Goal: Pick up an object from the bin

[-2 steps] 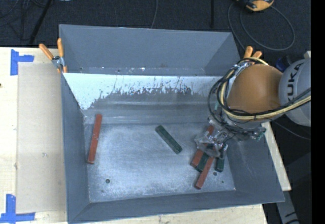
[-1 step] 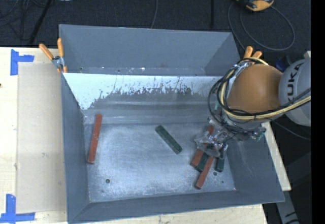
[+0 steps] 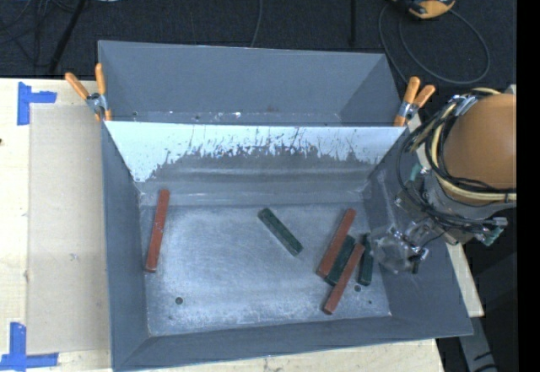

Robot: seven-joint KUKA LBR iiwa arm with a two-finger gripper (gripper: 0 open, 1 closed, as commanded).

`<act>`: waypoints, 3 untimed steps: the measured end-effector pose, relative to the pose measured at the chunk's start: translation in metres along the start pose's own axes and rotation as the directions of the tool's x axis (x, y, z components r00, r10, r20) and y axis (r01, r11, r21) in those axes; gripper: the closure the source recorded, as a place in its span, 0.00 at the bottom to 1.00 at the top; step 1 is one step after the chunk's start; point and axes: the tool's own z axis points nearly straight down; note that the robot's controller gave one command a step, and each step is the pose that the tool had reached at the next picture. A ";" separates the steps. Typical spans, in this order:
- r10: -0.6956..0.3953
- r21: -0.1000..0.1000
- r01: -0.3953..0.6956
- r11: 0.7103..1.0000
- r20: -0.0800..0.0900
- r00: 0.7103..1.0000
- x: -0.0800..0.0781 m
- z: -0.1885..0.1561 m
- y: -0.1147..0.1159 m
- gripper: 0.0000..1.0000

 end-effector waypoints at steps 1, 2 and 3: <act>0.001 -0.001 -0.001 1.000 0.000 1.000 0.000 0.000 0.000 1.00; -0.060 0.000 0.060 0.998 0.001 0.998 -0.041 0.014 -0.080 0.00; -0.058 -0.001 0.058 0.998 0.001 0.998 -0.041 0.014 -0.080 0.00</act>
Offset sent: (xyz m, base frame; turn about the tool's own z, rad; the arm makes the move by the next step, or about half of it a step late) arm 0.0859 -0.0259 -0.0132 -0.0626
